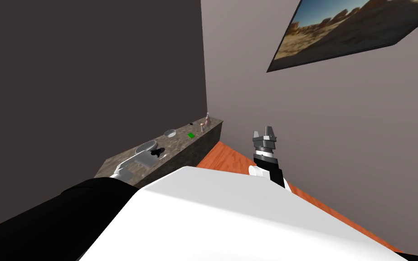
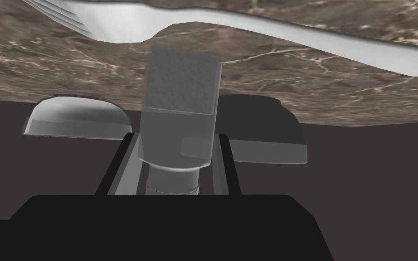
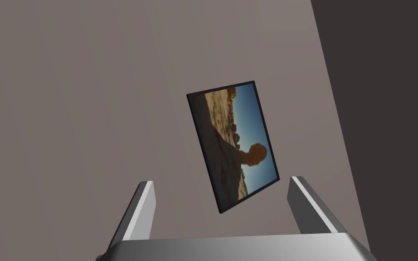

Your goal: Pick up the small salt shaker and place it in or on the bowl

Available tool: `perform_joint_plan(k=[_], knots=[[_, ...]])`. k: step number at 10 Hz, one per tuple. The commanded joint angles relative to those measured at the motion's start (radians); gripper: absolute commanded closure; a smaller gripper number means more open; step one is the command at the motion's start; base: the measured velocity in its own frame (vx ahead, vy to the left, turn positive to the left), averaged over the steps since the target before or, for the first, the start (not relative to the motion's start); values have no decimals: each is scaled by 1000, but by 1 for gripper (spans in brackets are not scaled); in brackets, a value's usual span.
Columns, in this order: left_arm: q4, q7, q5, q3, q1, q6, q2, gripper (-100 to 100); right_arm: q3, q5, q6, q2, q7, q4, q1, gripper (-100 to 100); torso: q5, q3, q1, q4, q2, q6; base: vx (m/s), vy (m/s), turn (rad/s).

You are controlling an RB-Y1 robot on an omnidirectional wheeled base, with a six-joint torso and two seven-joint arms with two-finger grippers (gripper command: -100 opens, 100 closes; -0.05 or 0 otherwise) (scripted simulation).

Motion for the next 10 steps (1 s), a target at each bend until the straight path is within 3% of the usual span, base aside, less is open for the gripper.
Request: perform_joint_plan(k=[1,3,5,10], knots=[[4,-8,31,17,2,29,15,100,0,0,0,0,0,0,0,0,0,0,0,0,0,0,-126,-64,-218],[4,-9,69,40,5,61,42,100,0,0,0,0,0,0,0,0,0,0,2,0,1,0,-120,-41,-149],[-9,3,110,66,9,89,81,100,0,0,0,0,0,0,0,0,1,-1,8,0,-2,-2,-40,69,-42],[-61,48,202,135,20,148,187,100,-1,0,0,-1,0,0,1,0,5,-4,24,0,-8,-2,6,205,12]])
